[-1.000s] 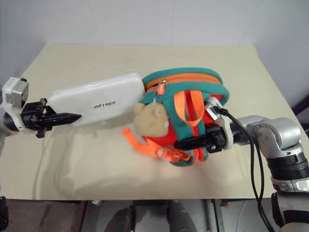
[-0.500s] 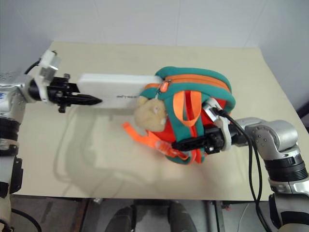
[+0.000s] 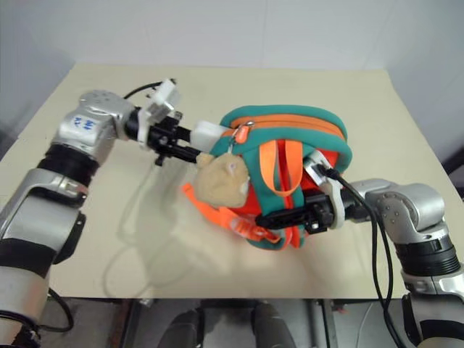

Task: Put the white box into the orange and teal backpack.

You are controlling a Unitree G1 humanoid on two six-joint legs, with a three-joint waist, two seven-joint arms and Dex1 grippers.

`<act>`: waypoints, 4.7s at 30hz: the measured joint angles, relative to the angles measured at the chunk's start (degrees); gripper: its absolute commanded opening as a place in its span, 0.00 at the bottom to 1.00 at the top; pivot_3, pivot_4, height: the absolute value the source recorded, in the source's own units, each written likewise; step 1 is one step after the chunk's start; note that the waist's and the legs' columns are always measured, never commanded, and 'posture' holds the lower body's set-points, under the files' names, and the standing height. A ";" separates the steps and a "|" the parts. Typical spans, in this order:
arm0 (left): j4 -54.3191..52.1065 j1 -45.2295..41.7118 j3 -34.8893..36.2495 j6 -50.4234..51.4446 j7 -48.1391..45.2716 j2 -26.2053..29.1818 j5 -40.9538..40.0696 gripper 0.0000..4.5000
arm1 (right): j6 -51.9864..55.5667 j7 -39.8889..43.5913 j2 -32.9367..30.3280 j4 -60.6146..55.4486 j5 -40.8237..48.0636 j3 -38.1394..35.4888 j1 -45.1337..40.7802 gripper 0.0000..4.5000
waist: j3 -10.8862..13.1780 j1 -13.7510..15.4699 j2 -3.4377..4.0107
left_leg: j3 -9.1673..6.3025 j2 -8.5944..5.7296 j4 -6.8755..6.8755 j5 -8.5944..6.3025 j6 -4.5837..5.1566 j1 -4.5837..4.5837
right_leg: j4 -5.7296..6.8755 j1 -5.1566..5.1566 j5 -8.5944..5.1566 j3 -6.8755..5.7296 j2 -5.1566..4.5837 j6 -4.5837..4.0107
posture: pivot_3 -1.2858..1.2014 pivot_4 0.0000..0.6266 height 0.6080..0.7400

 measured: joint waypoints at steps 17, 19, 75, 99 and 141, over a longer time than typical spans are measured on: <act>3.64 -0.15 6.45 -2.32 0.00 -6.15 4.20 0.77 | 0.10 -5.86 1.24 -3.57 3.28 -3.14 3.42 0.00 | 0.01 -0.16 0.02 | -0.15 -0.06 0.16 -0.01 0.03 -0.11 | 0.11 -0.01 -0.01 -0.05 -0.02 0.05 | 0.52 0.24 1.00; 1.19 0.87 7.61 -2.13 -0.01 -3.33 4.03 0.90 | 0.03 -5.69 1.22 -3.10 3.20 -3.01 3.18 0.00 | 0.02 -0.36 0.03 | -0.15 -0.03 0.13 -0.01 0.02 -0.05 | 0.19 -0.03 -0.02 -0.05 0.01 0.03 | 0.52 0.24 1.00; -58.66 31.28 20.33 23.10 16.41 0.78 -0.58 0.35 | -1.30 -4.64 2.06 -0.37 0.94 -0.44 2.18 0.00 | 0.02 -0.14 0.06 | -0.15 -0.04 0.13 0.14 0.00 0.39 | 0.32 0.35 0.04 -0.07 -0.02 -0.03 | 0.52 0.24 1.00; -28.53 17.03 21.89 20.33 0.05 19.87 3.62 0.24 | -1.25 -5.47 3.30 -0.71 1.08 -0.29 2.13 0.00 | 0.04 -0.59 0.07 | -0.11 -0.01 -0.08 0.14 0.01 0.37 | 0.17 0.27 0.00 -0.07 0.01 -0.09 | 0.52 0.24 1.00; -50.39 51.43 34.54 18.60 7.77 17.07 3.22 1.00 | -16.97 -13.86 -7.04 -13.93 -2.20 -25.04 24.84 1.00 | 0.03 0.26 0.06 | -0.13 0.00 -0.01 0.13 0.01 0.32 | 0.12 0.35 0.01 -0.09 -0.06 -0.08 | 0.52 0.24 1.00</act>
